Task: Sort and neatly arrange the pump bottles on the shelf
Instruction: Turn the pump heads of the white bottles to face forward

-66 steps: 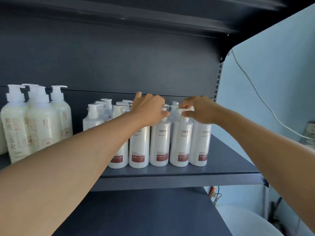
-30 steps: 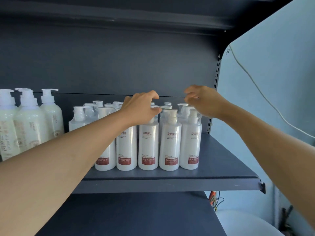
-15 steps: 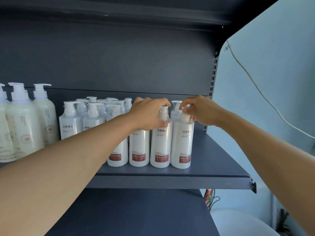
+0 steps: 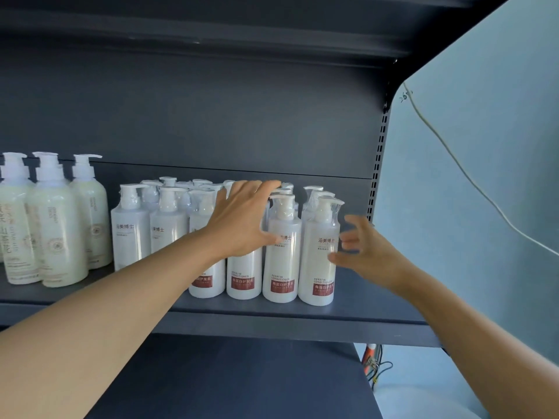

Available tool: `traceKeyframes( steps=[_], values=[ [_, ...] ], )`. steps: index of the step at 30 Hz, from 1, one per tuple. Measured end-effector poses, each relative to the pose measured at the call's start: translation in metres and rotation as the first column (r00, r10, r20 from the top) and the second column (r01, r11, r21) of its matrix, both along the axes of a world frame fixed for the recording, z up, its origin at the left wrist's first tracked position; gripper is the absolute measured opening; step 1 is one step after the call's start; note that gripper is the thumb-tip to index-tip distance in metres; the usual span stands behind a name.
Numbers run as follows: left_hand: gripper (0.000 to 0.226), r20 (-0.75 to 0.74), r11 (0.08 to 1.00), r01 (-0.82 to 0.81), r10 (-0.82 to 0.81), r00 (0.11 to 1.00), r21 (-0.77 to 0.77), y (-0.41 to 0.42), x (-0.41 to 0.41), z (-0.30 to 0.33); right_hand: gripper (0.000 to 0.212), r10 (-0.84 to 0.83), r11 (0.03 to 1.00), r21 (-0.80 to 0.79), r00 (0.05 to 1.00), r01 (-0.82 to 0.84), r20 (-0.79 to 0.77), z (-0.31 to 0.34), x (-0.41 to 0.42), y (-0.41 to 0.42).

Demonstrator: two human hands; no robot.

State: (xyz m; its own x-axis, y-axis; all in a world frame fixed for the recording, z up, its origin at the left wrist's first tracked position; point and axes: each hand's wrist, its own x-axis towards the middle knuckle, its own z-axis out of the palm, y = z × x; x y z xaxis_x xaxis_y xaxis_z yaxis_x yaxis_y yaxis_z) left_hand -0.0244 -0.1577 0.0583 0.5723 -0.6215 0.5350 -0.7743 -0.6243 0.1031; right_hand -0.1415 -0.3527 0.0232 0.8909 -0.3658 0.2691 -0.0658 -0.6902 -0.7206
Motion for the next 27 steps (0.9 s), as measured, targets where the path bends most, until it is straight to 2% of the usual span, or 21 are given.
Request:
traceKeyframes(
  steps=[3, 6, 9, 12, 15, 20, 27],
  values=[
    [0.073, -0.045, 0.999, -0.003, 0.001, 0.999, -0.049, 0.007, 0.005, 0.002, 0.078, -0.011, 0.998, 0.055, 1.000, 0.010, 0.015, -0.004, -0.004, -0.008],
    [0.049, -0.049, 0.997, 0.001, -0.005, 0.999, -0.078, 0.007, 0.014, 0.019, 0.059, 0.014, 0.987, 0.158, 0.994, -0.031, 0.109, 0.027, -0.001, -0.015],
    [0.039, -0.103, 0.997, 0.027, -0.034, 0.994, -0.070, 0.001, 0.020, 0.040, 0.041, -0.005, 1.000, 0.023, 0.993, 0.002, 0.115, 0.058, 0.018, -0.016],
    [0.034, -0.159, 0.999, 0.040, -0.041, 0.986, -0.014, -0.013, 0.030, 0.056, 0.026, -0.036, 0.991, -0.122, 0.996, 0.047, 0.084, 0.074, 0.042, -0.014],
    [0.031, -0.209, 0.996, 0.061, -0.046, 0.977, 0.066, -0.032, 0.042, 0.064, 0.017, -0.059, 0.991, -0.121, 0.997, 0.064, 0.047, 0.085, 0.060, -0.014],
    [0.028, -0.314, 0.981, 0.127, -0.075, 0.947, 0.147, -0.055, 0.064, 0.070, 0.015, -0.007, 0.986, -0.165, 0.994, -0.012, -0.113, 0.094, 0.081, -0.016],
    [0.023, -0.386, 0.966, 0.211, -0.139, 0.912, 0.150, -0.059, 0.082, 0.067, 0.013, -0.028, 0.974, -0.225, 0.990, -0.003, -0.136, 0.093, 0.092, -0.023]
  ],
)
